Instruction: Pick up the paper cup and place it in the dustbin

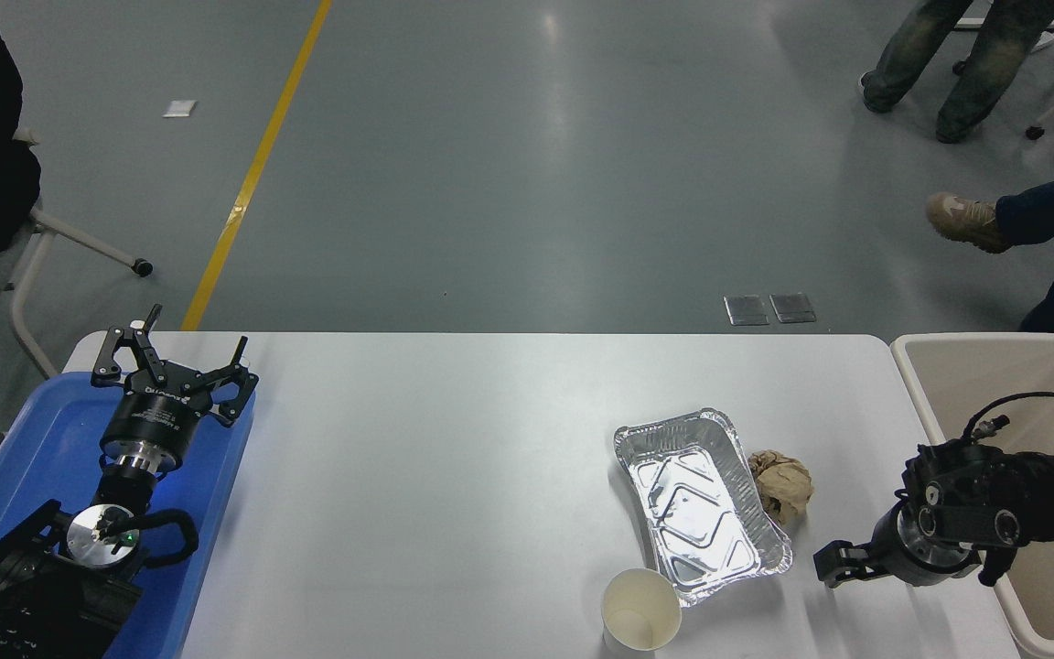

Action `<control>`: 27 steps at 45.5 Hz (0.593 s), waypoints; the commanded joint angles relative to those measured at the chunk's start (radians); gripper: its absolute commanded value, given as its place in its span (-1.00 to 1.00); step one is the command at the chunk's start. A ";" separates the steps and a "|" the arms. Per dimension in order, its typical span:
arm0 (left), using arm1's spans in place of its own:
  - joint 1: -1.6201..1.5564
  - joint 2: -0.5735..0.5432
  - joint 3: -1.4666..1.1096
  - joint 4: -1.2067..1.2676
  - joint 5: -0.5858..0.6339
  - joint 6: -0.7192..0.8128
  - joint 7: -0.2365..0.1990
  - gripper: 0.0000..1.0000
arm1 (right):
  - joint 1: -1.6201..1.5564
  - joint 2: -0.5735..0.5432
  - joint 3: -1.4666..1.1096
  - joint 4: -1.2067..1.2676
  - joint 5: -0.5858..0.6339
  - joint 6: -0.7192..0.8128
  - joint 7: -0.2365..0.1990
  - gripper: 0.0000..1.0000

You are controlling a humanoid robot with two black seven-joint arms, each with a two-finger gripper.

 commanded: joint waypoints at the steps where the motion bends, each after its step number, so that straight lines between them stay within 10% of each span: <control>1: 0.000 0.000 0.002 0.000 0.000 0.000 0.000 0.99 | 0.003 0.003 0.000 0.001 0.000 0.001 -0.001 1.00; 27: -0.002 0.003 0.005 0.000 0.000 0.000 0.000 0.99 | 0.014 0.004 0.000 0.005 0.003 0.002 0.001 1.00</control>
